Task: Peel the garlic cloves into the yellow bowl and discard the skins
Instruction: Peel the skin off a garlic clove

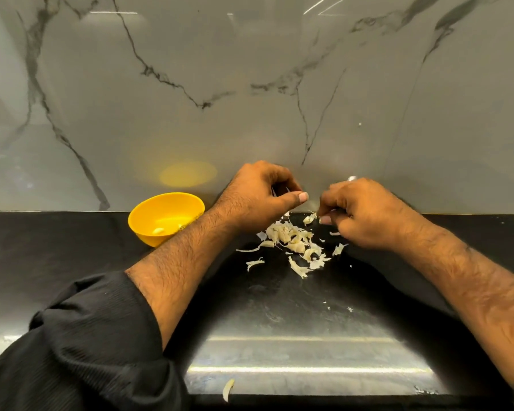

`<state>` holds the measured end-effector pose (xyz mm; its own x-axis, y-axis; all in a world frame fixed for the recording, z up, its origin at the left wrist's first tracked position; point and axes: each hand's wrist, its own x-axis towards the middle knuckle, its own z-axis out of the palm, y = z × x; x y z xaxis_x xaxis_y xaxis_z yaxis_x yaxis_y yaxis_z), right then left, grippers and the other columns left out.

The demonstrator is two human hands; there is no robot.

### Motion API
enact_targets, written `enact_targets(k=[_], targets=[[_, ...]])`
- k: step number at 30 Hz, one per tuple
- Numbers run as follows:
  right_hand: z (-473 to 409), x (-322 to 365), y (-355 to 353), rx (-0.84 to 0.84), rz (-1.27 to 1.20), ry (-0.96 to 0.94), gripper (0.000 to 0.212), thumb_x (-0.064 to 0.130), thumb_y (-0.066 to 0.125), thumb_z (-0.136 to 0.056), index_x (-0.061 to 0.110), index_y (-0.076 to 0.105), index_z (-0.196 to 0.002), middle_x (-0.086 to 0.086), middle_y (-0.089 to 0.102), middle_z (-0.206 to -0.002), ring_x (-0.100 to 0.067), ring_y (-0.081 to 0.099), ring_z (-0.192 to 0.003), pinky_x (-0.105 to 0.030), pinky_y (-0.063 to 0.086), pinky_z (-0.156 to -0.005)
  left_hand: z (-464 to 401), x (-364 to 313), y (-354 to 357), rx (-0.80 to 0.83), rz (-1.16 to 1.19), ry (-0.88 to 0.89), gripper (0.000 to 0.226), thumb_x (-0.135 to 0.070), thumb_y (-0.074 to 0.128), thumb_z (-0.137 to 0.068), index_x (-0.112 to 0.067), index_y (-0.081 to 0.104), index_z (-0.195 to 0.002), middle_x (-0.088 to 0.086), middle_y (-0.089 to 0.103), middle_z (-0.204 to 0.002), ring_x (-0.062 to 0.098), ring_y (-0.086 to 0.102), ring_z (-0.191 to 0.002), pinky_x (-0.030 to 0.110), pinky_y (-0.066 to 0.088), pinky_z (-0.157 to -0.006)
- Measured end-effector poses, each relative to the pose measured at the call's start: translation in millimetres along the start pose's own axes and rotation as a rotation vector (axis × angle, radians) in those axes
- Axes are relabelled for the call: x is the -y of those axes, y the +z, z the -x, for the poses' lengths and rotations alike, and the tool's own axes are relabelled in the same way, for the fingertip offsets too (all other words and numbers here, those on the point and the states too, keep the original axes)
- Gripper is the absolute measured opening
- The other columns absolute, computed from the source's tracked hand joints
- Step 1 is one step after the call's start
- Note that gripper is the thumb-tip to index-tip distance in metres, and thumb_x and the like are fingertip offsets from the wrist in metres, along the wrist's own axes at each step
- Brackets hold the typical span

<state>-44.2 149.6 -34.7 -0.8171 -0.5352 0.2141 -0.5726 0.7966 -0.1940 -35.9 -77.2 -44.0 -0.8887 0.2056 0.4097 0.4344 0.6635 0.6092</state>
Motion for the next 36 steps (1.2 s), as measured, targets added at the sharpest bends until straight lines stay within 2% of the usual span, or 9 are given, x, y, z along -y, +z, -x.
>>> enact_targets(k=[4, 8, 9, 12, 16, 18, 24, 30, 36], targets=[[2, 2, -25, -0.424, -0.081, -0.169, 0.008, 0.013, 0.078, -0.090, 0.020, 0.075, -0.087, 0.011, 0.067, -0.083, -0.012, 0.065, -0.082, -0.029, 0.053, -0.073, -3, 4, -10, -0.058, 0.030, -0.041, 0.017, -0.042, 0.078, -0.095, -0.025, 0.079, -0.097, -0.011, 0.075, -0.083, 0.006, 0.072, -0.079, 0.038, 0.066, -0.079], [-6, 16, 4, 0.176, 0.238, 0.054, 0.017, 0.015, 0.067, -0.085, 0.025, 0.059, -0.074, 0.009, 0.061, -0.077, -0.018, 0.063, -0.081, -0.031, 0.050, -0.069, -3, 6, -11, -0.083, 0.041, -0.074, 0.017, -0.041, 0.078, -0.095, -0.025, 0.079, -0.096, -0.010, 0.075, -0.081, 0.005, 0.071, -0.076, 0.034, 0.066, -0.076], [-7, 15, 9, 0.237, 0.273, 0.070, 0.016, 0.015, 0.065, -0.085, 0.026, 0.059, -0.075, 0.009, 0.062, -0.079, -0.017, 0.063, -0.081, -0.033, 0.053, -0.070, -3, 6, -10, -0.073, 0.035, -0.074, 0.017, -0.041, 0.078, -0.095, -0.025, 0.079, -0.097, -0.010, 0.075, -0.081, 0.005, 0.071, -0.076, 0.033, 0.065, -0.077], [-4, 4, 2, 0.166, 0.045, 0.081, 0.012, 0.016, 0.073, -0.091, 0.027, 0.073, -0.087, 0.011, 0.072, -0.084, -0.012, 0.068, -0.085, -0.033, 0.058, -0.079, -1, 5, -8, -0.052, 0.033, -0.080, 0.018, -0.042, 0.078, -0.095, -0.024, 0.079, -0.097, -0.010, 0.076, -0.082, 0.005, 0.072, -0.078, 0.034, 0.066, -0.078], [4, -4, -10, -0.033, -0.529, 0.111, 0.016, 0.017, 0.088, -0.083, 0.018, 0.076, -0.094, 0.002, 0.078, -0.080, -0.006, 0.072, -0.068, -0.026, 0.059, -0.068, -1, 5, -6, -0.026, 0.032, -0.072, 0.018, -0.042, 0.079, -0.094, -0.024, 0.079, -0.096, -0.009, 0.076, -0.081, 0.006, 0.073, -0.076, 0.038, 0.067, -0.078], [4, -7, -8, -0.047, -0.611, 0.115, 0.014, 0.016, 0.087, -0.083, 0.013, 0.076, -0.091, -0.003, 0.079, -0.079, -0.011, 0.073, -0.067, -0.030, 0.060, -0.066, -1, 6, -6, -0.019, 0.034, -0.074, 0.018, -0.041, 0.079, -0.094, -0.024, 0.080, -0.097, -0.009, 0.076, -0.081, 0.007, 0.074, -0.077, 0.039, 0.067, -0.079], [1, -12, 6, 0.070, -0.315, 0.177, 0.013, 0.022, 0.082, -0.090, 0.029, 0.074, -0.084, 0.018, 0.074, -0.077, 0.003, 0.069, -0.072, -0.029, 0.056, -0.075, -2, 6, -7, 0.037, 0.020, -0.067, 0.020, -0.042, 0.079, -0.094, -0.022, 0.079, -0.098, -0.007, 0.076, -0.082, 0.007, 0.073, -0.074, 0.038, 0.067, -0.075], [-2, 10, 6, 0.124, -0.119, 0.117, 0.019, 0.018, 0.076, -0.094, 0.034, 0.070, -0.085, 0.018, 0.071, -0.085, 0.001, 0.065, -0.082, -0.021, 0.048, -0.071, -2, 7, -5, 0.057, 0.030, -0.057, 0.021, -0.041, 0.080, -0.094, -0.020, 0.079, -0.098, -0.005, 0.076, -0.079, 0.009, 0.074, -0.072, 0.040, 0.068, -0.071], [-4, 18, 9, 0.161, 0.039, 0.093, 0.025, 0.015, 0.072, -0.094, 0.033, 0.062, -0.080, 0.016, 0.068, -0.086, -0.002, 0.063, -0.083, -0.027, 0.052, -0.073, -3, 6, -6, 0.058, 0.024, -0.054, 0.022, -0.041, 0.079, -0.094, -0.020, 0.079, -0.099, -0.006, 0.076, -0.080, 0.006, 0.073, -0.071, 0.038, 0.068, -0.072]])
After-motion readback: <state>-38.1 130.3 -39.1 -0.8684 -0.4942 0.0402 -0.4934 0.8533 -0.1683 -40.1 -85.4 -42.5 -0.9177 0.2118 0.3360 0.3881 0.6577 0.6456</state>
